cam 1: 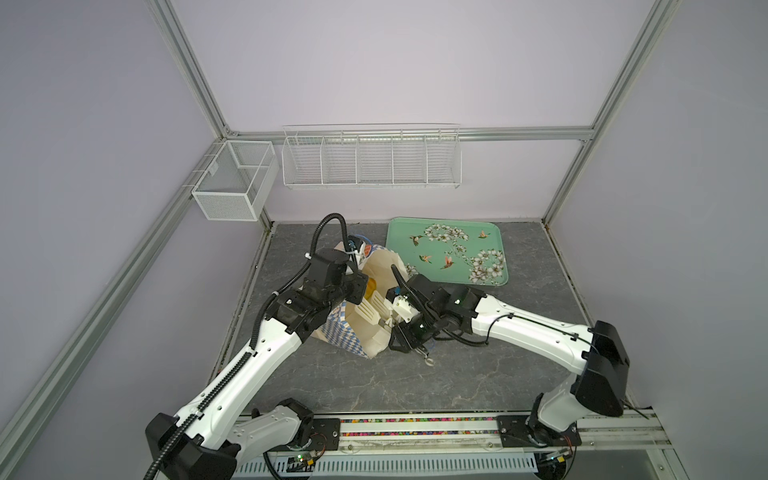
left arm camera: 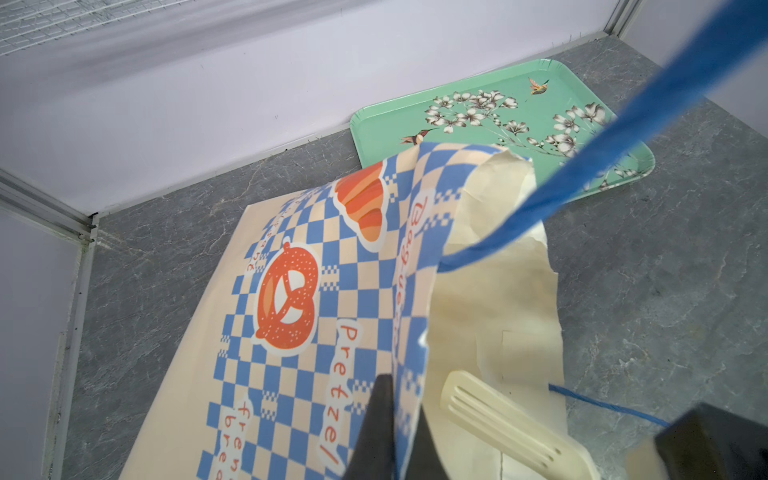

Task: Take the fake bread out of the paper bag
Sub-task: 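Lower the bag onto its side with the left gripper while right tongs approach its opening, then push the tongs into the bag opening with the right gripper and close on bread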

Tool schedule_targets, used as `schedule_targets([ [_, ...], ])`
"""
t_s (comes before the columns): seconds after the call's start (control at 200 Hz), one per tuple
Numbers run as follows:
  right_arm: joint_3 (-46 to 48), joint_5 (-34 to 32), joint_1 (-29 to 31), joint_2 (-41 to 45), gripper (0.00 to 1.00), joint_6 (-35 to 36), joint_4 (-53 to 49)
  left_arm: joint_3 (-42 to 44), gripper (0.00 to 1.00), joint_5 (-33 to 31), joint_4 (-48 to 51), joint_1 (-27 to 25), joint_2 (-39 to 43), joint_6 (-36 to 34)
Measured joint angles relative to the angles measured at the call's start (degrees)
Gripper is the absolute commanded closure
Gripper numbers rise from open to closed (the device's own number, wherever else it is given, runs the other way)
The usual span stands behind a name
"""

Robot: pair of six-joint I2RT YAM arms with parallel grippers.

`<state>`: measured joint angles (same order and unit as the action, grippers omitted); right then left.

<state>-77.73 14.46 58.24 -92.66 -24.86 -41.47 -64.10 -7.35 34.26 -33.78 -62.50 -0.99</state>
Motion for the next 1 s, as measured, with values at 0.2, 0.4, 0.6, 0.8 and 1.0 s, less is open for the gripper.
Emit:
schedule_targets([
  [0.2, -1.7, -0.2, 0.0, -2.8, 0.50, 0.9, -0.7, 1.7, 1.00, 0.9, -0.3, 0.0, 4.1, -0.3],
  [0.4, -2.0, 0.0, -0.4, -3.3, 0.49, -0.1, -0.7, 1.7, 1.00, 1.2, -0.6, 0.0, 4.0, 0.6],
  [0.6, -3.4, 1.3, -2.2, -5.7, 0.49, -3.4, 0.6, 2.3, 1.00, 1.2, -1.7, 0.0, 3.8, 2.0],
  [0.8, -3.6, 3.5, -4.6, -7.9, 0.50, -8.7, 4.5, 3.5, 1.00, 1.2, -3.9, 0.0, 3.9, 3.7],
  [1.0, -5.2, 5.0, -5.3, -10.5, 0.50, -12.3, 7.7, 3.5, 1.00, 1.4, -4.2, 0.0, 3.9, 4.1],
])
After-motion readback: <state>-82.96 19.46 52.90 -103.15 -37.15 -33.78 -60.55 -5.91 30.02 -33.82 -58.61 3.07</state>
